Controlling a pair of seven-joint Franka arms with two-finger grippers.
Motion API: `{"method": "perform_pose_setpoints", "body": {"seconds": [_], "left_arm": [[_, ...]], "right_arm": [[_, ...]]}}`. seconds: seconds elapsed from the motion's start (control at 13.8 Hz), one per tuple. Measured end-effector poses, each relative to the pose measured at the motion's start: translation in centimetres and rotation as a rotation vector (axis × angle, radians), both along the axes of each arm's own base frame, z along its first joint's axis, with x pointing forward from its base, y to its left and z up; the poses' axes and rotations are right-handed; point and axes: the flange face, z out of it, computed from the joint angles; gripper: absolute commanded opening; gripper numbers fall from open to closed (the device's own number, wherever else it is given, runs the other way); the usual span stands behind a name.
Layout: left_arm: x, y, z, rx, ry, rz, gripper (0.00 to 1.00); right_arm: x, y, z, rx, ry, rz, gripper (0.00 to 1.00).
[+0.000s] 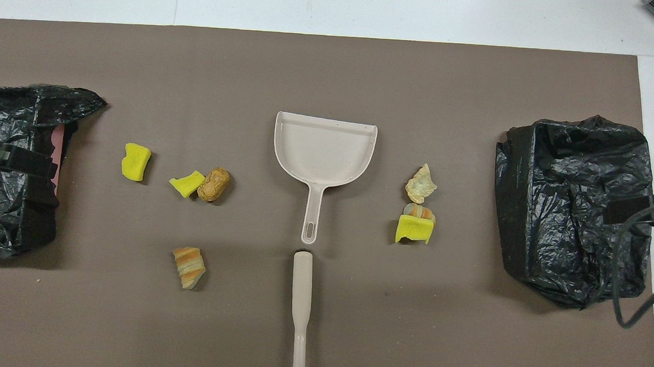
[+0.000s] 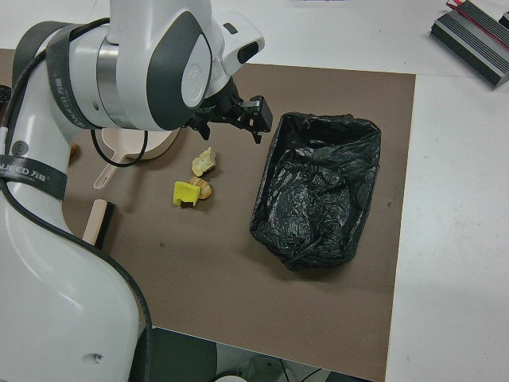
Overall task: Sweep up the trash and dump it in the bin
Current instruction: 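Reach the left gripper toward the wooden brush handle near the robot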
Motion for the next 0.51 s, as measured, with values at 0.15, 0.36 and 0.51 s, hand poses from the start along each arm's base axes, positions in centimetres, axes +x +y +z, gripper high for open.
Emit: {"method": "perform_pose_setpoints", "body": {"seconds": [0.15,0.36,0.51], "left_arm": [[-0.2,-1.0,-0.1,0.000,0.007,-0.030,1.00],[-1.0,-3.7,-0.9,0.003,0.028,-0.083,1.00],[-1.7,-5.8,-2.2,0.006,0.058,-0.124,1.00]], "right_arm": [[0.0,0.0,0.0,0.000,0.000,0.000,1.00],[0.0,0.0,0.0,0.000,0.000,0.000,1.00],[0.0,0.0,0.0,0.000,0.000,0.000,1.00]]}}
